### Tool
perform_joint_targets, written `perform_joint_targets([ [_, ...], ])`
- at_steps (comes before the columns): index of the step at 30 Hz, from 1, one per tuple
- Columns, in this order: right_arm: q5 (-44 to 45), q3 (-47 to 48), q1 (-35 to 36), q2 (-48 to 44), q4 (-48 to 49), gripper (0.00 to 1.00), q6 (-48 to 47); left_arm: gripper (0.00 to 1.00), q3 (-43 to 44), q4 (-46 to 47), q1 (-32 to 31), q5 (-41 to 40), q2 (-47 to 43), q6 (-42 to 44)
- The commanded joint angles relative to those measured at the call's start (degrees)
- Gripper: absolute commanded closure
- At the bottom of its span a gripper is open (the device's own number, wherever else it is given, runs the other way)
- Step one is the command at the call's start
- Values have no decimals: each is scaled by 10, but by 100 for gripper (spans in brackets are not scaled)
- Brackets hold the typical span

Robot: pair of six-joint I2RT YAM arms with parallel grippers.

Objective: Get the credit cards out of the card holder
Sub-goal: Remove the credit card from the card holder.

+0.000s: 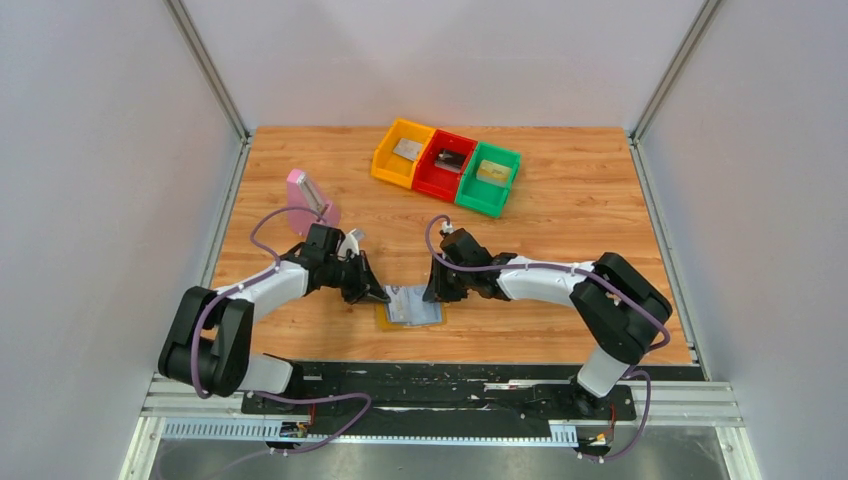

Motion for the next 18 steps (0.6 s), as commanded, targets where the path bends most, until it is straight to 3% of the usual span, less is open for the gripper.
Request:
perform_joint_targets([
  [1,-2,17,-4,-22,-22,80,-33,100,34,-51,3,-14,-37,30],
  [11,-162,9,-16,-114,32,70,-159,100,55,-81,3,5,-51,62],
  [18,-327,28,-79,-114,25,55,-283,100,72,-72,3,77,-65,72],
])
